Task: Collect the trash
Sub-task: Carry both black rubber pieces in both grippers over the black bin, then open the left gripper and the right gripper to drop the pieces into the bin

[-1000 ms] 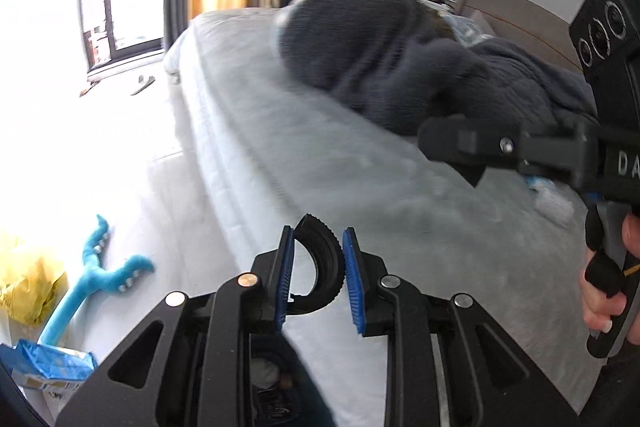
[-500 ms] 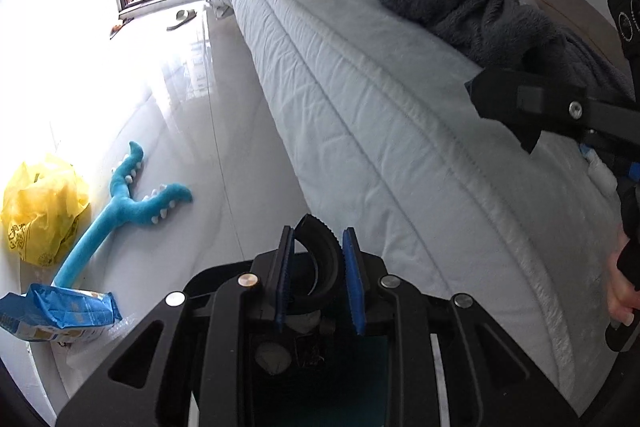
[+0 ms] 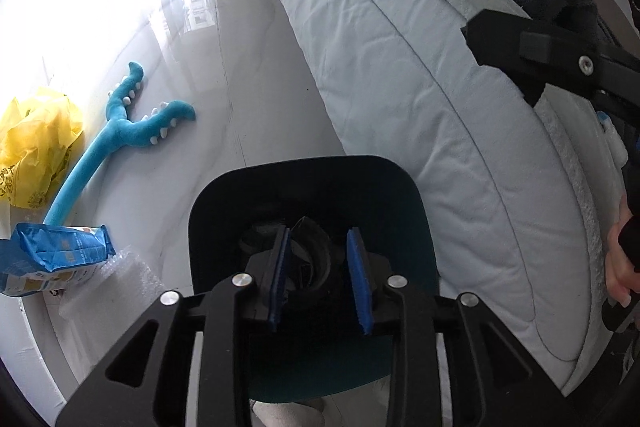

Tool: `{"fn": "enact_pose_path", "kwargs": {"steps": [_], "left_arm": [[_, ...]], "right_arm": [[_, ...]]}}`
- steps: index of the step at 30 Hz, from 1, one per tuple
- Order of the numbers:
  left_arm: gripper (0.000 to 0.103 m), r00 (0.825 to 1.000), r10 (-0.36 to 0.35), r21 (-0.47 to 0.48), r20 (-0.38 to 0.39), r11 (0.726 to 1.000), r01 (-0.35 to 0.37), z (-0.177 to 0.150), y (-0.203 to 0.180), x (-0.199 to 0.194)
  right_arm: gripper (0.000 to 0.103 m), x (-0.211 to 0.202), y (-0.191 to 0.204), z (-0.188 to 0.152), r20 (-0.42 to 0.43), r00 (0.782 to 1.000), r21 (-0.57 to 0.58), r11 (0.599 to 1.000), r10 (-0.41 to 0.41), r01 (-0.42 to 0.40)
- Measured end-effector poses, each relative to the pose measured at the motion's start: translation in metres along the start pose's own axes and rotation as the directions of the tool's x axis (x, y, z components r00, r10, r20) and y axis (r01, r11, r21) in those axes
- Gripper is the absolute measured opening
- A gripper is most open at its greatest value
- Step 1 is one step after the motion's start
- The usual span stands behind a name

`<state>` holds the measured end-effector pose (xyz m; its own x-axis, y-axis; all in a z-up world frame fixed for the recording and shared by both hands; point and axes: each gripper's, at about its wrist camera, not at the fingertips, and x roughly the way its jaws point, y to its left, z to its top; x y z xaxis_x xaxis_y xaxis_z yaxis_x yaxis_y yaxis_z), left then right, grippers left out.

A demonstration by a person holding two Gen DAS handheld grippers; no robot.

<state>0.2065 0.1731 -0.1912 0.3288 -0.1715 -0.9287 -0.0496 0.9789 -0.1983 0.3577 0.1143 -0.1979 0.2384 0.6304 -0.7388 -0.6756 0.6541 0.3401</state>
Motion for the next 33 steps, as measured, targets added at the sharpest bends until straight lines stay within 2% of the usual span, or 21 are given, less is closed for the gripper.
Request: {"fn": "enact_pose_path", "kwargs": {"steps": [2,6,10,15,19,24,27,33], "left_arm": [[0.053,1.0,0.004,-0.007,-0.005,1.0,-0.004,-0.002,0.005,-0.003],[0.061,1.0,0.012,-0.022,0.005,1.0,-0.012,-0.004,0.016,-0.011],[0.063,0.998,0.043,-0.033,0.039,0.999,-0.042,-0.007,0.029,-0.023],[0.065,0.988,0.083,-0.053,0.127,0.996,-0.076,-0.004,0.043,-0.048],[0.065,0.97,0.122,-0.065,0.209,0.992,-0.111,0.0,0.05,-0.069],[0.065,0.936,0.168,-0.075,0.308,0.985,-0.152,0.004,0.056,-0.096],[0.065,0.92,0.176,-0.077,0.35,0.984,-0.158,0.006,0.056,-0.106],[0.066,0.876,0.18,-0.055,0.447,0.983,-0.173,0.012,0.046,-0.13]], "right_arm": [[0.045,0.008,0.002,-0.002,-0.021,1.0,0.003,1.0,-0.003,0.003],[0.045,0.024,0.006,-0.008,-0.064,0.998,0.0,1.0,-0.016,0.016],[0.045,0.04,0.008,-0.015,-0.106,0.994,-0.002,1.0,-0.031,0.031],[0.045,0.061,0.012,-0.024,-0.157,0.986,-0.008,0.999,-0.054,0.054],[0.045,0.077,0.018,-0.032,-0.194,0.98,-0.008,0.999,-0.052,0.051],[0.045,0.099,0.029,-0.046,-0.257,0.964,-0.033,0.998,-0.066,0.06],[0.045,0.108,0.031,-0.054,-0.288,0.954,-0.046,0.997,-0.08,0.069],[0.045,0.126,0.032,-0.066,-0.345,0.933,-0.07,0.994,-0.106,0.087]]}}
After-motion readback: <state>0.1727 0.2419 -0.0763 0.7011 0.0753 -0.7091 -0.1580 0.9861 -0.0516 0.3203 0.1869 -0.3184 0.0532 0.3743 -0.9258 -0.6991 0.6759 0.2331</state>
